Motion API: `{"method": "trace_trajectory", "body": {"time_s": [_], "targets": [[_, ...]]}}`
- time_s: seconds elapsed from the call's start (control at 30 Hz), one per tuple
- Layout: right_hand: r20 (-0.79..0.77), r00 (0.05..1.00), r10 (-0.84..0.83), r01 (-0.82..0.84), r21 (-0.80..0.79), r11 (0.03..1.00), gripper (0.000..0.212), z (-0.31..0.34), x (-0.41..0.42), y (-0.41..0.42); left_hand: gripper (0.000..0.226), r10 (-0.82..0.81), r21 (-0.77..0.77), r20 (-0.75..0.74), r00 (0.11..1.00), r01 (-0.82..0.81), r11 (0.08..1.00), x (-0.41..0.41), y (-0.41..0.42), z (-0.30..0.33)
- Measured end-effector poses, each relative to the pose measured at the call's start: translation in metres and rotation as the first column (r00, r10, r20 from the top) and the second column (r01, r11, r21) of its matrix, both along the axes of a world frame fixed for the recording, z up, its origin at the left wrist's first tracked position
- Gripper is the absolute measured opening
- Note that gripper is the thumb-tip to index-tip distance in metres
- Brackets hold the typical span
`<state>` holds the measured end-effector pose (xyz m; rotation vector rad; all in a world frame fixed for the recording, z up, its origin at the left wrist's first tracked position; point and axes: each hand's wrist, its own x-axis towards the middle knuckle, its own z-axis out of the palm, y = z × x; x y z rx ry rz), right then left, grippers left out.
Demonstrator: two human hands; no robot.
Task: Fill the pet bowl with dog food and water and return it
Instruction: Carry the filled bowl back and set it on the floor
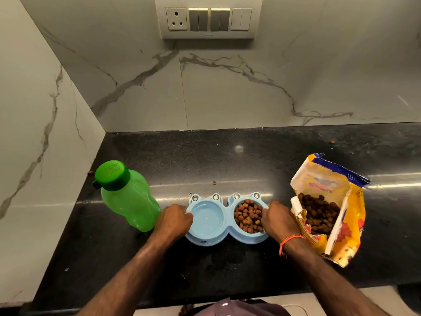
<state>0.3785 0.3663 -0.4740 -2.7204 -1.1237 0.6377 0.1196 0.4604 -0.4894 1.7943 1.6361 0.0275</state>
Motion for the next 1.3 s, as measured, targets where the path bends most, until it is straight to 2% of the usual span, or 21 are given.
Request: {"method": "trace_trajectory", "body": {"time_s": [0.27, 0.77, 0.97, 1.13, 1.3], "targets": [[0.008, 1.000, -0.011, 0.011, 0.007, 1.000, 0.025, 0.003, 0.001, 0.000, 0.027, 0.045, -0.015, 0.053, 0.998, -0.044, 0.999, 0.000, -0.003, -0.001], [0.100, 0.992, 0.072, -0.079, 0.069, 0.994, 0.027, 0.013, -0.004, -0.006, 0.041, 0.230, -0.169, 0.310, 0.923, -0.185, 0.968, -0.007, -0.001, 0.001], [0.160, 0.982, 0.103, -0.124, 0.127, 0.984, 0.022, 0.028, -0.012, -0.009, 0.047, 0.251, -0.128, 0.345, 0.904, -0.220, 0.967, -0.020, -0.004, 0.013], [0.148, 0.982, 0.114, -0.141, 0.187, 0.972, 0.019, 0.047, -0.018, -0.014, 0.033, 0.254, -0.134, 0.397, 0.882, -0.218, 0.967, -0.034, -0.018, 0.039], [0.098, 0.987, 0.124, -0.147, 0.290, 0.946, 0.019, 0.065, -0.029, -0.022, 0.034, 0.252, -0.095, 0.417, 0.874, -0.234, 0.968, -0.051, -0.035, 0.066]]}}
